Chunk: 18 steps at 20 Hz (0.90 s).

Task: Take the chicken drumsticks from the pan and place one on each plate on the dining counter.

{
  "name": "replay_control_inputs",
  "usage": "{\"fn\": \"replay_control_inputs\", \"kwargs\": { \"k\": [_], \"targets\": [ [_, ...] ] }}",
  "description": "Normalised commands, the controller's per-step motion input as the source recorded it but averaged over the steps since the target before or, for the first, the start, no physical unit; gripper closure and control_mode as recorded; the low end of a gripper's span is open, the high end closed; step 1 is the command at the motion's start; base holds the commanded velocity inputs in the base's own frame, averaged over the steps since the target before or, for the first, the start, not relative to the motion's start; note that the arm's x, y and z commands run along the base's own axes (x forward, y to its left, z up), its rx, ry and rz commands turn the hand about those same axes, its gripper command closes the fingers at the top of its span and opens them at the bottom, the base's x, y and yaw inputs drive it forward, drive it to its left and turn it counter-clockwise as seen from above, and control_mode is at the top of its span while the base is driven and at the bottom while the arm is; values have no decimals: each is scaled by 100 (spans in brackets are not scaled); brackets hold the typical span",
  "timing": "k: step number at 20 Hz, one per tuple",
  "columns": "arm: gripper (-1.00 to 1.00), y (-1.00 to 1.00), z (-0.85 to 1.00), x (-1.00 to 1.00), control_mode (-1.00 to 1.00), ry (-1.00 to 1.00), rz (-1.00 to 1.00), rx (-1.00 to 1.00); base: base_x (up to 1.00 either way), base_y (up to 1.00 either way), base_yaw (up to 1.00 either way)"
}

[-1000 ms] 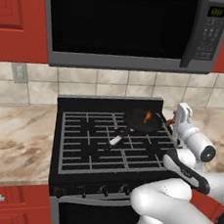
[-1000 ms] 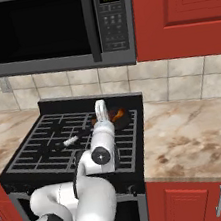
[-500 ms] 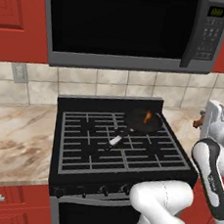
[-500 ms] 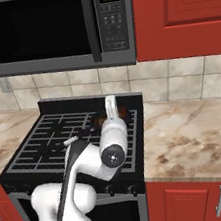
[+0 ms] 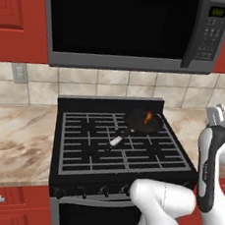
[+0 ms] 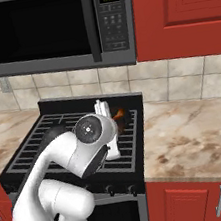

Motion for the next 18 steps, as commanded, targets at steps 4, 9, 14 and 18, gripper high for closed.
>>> {"fn": "replay_control_inputs", "kwargs": {
  "k": [4,9,14,18],
  "targets": [
    [100,59,-49,-52,-100,8,-11,-19,0,0,0],
    [100,68,-46,-6,-100,0,-2,-13,0,0,0],
    [100,39,-24,12,-100,1,15,-12,0,0,0],
    [100,32,-45,16,-100,0,34,-16,0,0,0]
  ]
}}
